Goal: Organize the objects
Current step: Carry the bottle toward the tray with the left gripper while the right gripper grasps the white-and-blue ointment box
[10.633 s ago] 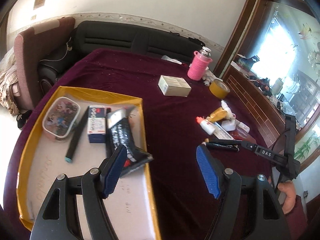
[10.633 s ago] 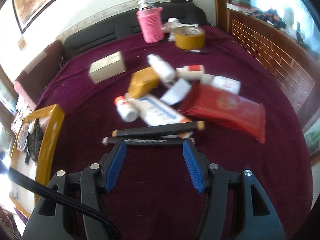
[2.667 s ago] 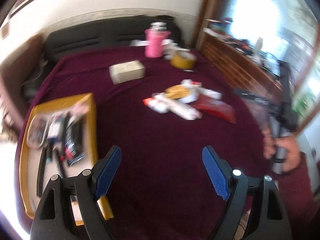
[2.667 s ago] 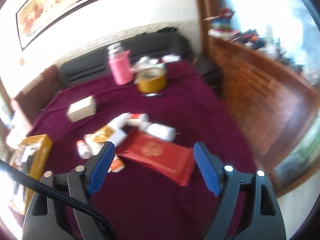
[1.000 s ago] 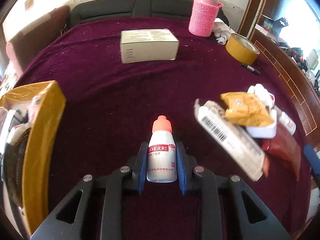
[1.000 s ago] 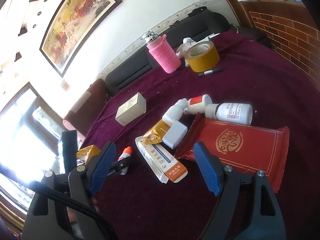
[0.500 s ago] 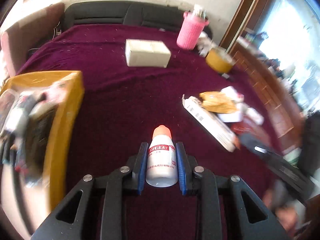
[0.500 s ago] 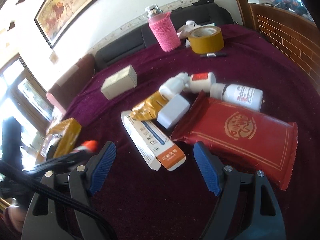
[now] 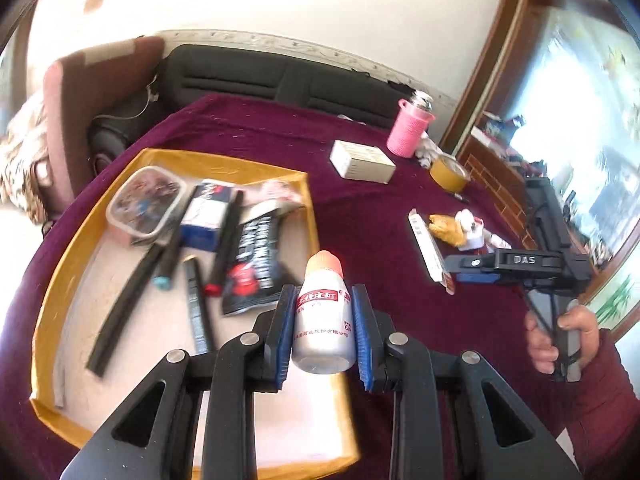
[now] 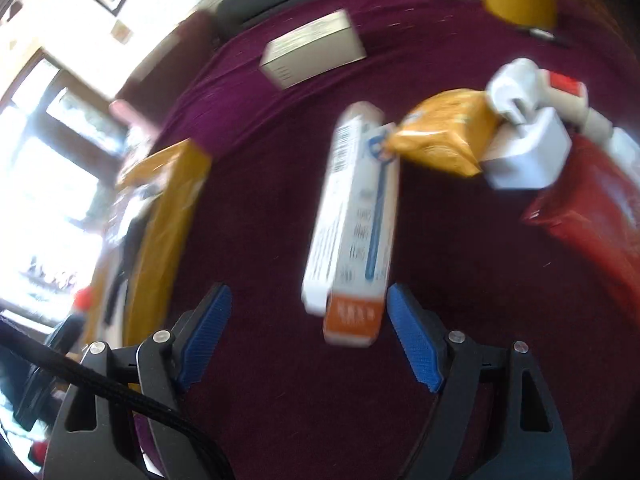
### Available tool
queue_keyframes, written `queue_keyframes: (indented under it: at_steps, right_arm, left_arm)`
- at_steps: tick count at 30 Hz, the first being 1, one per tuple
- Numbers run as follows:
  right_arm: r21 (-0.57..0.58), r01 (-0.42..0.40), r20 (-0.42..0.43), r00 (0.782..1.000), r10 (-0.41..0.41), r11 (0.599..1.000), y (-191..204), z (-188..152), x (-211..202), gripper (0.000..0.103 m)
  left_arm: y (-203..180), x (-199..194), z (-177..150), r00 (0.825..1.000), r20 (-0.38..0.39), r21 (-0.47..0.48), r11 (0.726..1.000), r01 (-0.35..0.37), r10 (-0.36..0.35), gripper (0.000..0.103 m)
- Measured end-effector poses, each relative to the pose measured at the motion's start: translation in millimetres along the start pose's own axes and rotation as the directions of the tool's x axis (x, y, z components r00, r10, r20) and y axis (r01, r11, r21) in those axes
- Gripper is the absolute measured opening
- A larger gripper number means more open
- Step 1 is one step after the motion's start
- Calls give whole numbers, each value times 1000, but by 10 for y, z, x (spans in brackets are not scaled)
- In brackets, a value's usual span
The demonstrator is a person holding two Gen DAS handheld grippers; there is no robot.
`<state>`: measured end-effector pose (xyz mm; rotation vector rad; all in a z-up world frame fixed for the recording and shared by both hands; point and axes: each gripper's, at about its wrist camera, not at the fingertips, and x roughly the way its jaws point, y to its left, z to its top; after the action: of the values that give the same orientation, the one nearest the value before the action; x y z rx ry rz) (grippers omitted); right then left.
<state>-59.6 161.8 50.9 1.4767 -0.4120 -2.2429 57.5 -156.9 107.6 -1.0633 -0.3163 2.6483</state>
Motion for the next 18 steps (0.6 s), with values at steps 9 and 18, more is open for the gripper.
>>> queue_keyframes:
  at_steps: [9,18]
  right_arm:
    - [-44,444,69,895,-441,895,334,261,270,80]
    - [91,433,20,900,-436,897,155,317,280,27]
  left_arm:
    - [421,-123,-91,999,29,-82,996,42,-40,23]
    - [784,-337,-130,997,72,-149,989,-7,18,23]
